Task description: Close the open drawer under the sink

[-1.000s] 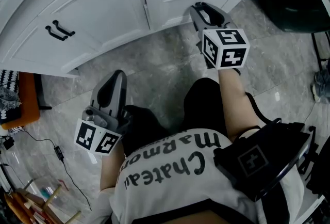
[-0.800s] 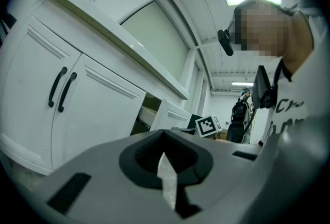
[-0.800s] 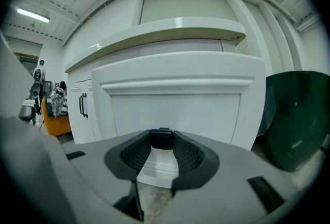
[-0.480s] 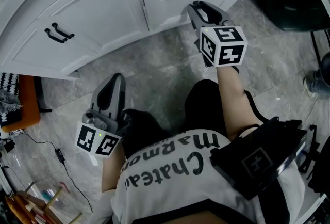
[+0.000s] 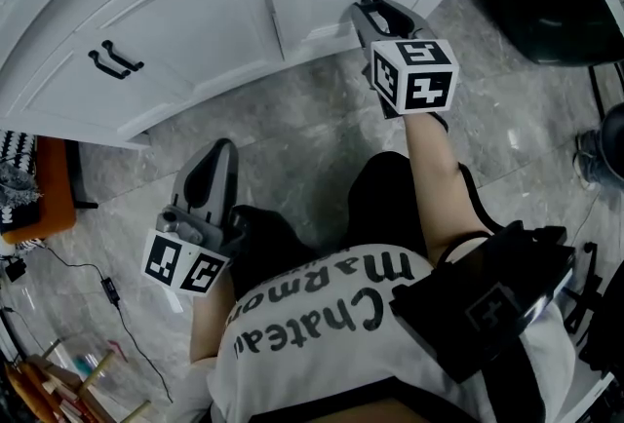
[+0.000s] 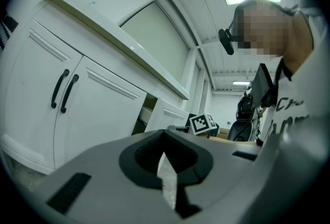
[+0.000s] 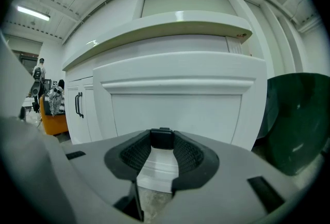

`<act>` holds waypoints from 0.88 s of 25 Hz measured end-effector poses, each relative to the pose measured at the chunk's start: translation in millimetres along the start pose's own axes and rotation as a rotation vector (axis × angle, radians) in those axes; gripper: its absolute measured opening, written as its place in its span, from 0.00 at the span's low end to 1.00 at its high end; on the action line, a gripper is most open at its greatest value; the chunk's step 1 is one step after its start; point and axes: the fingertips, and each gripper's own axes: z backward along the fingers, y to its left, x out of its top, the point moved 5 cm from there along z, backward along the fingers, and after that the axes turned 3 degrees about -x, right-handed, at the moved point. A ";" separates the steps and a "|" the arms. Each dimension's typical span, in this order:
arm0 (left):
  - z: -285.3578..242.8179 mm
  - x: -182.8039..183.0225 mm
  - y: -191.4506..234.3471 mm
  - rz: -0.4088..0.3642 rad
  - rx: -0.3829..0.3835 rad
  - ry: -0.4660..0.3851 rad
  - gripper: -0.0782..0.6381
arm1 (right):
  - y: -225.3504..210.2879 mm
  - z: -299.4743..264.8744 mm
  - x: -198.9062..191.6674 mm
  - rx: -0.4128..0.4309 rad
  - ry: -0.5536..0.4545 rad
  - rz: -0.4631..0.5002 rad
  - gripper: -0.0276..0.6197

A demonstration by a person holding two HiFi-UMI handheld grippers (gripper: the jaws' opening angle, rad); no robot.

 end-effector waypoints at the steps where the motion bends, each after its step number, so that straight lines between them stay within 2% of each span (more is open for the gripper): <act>1: -0.1 0.1 -0.1 0.001 0.000 0.002 0.12 | 0.3 -0.2 -0.1 -0.004 -0.002 0.005 0.26; 7: -0.8 4.1 -1.5 -0.017 -0.006 0.003 0.12 | 0.4 0.3 -1.1 -0.008 0.021 0.009 0.26; 22: -10.7 1.6 -4.8 -0.010 -0.055 0.025 0.12 | 4.8 -2.0 -0.7 -0.070 -0.001 -0.001 0.27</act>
